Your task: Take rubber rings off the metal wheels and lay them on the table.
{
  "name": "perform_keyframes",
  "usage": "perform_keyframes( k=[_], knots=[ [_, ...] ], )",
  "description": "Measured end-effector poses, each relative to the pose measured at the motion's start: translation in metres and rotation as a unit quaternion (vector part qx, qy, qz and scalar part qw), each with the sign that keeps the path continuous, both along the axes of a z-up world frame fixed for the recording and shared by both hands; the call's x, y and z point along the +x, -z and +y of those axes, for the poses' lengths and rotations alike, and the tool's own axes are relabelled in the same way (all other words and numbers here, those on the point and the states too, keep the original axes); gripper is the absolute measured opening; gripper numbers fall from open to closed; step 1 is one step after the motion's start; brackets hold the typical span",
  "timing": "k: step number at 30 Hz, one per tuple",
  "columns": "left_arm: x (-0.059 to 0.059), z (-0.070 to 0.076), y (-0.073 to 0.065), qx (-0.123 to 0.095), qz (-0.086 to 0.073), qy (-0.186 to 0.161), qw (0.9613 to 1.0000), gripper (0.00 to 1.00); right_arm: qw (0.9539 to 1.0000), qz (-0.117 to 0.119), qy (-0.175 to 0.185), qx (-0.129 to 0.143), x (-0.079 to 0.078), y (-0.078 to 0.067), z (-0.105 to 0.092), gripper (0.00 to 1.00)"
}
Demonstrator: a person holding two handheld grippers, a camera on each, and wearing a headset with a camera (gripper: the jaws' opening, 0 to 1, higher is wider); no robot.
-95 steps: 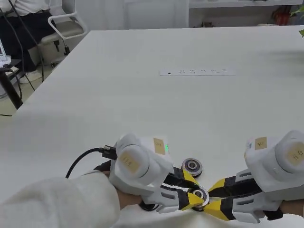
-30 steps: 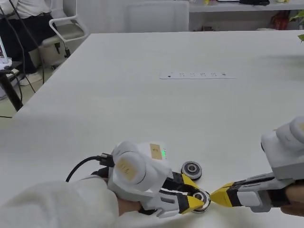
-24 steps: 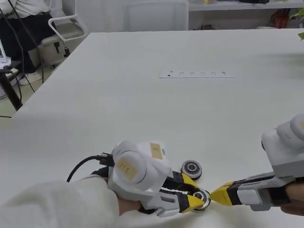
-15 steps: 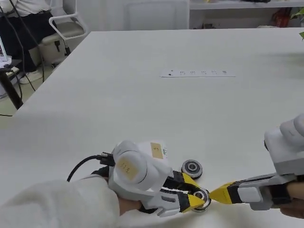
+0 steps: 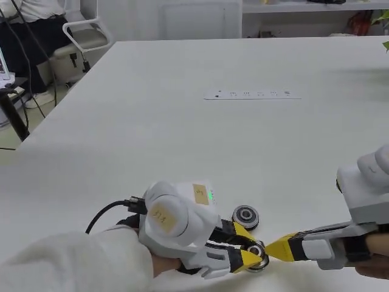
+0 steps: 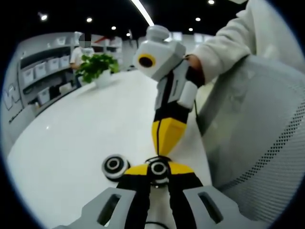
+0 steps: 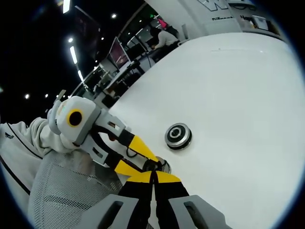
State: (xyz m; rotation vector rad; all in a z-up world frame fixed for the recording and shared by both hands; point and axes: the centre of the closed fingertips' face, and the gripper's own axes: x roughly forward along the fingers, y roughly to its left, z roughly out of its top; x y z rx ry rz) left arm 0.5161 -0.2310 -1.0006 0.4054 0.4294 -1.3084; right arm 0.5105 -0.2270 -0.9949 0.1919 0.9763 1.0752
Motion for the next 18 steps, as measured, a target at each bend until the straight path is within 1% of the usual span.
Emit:
perform_keyframes(
  k=[3,5,6,8,10,12,15,18],
  knots=[
    [-0.0002,-0.0001,0.0000,0.000,0.000,0.000,1.0000,0.14,1.0000,-0.005,-0.005,0.001,0.0000,-0.0012,0.0010,0.00],
    [-0.0001,-0.0001,0.0001,0.000,0.000,0.000,1.0000,0.14,0.9999,-0.005,-0.005,0.008,0.0001,-0.0033,0.0024,0.00],
    [-0.0001,-0.0001,0.0001,0.000,0.000,0.000,1.0000,0.14,0.9999,-0.005,-0.008,0.007,-0.0005,-0.0033,0.0025,0.00],
    [-0.0001,0.0000,0.0002,0.000,0.000,-0.001,1.0000,0.14,0.9998,-0.014,-0.011,0.001,0.0001,-0.0019,0.0017,0.00],
    [-0.0001,0.0000,0.0002,-0.001,0.001,-0.002,1.0000,0.14,0.9999,-0.007,-0.008,0.007,-0.0002,-0.0029,0.0020,0.00],
    [0.0000,0.0000,0.0002,-0.002,0.004,-0.005,1.0000,0.14,0.9999,-0.008,-0.008,0.008,0.0002,-0.0030,0.0016,0.00],
    [-0.0001,0.0000,0.0002,-0.002,0.004,-0.004,1.0000,0.14,0.9997,0.001,0.001,0.026,0.0019,-0.0073,0.0036,0.00],
    [-0.0001,0.0000,0.0002,-0.002,0.003,-0.004,1.0000,0.14,0.9996,0.006,0.005,0.028,0.0023,-0.0065,0.0021,0.00]
  ],
)
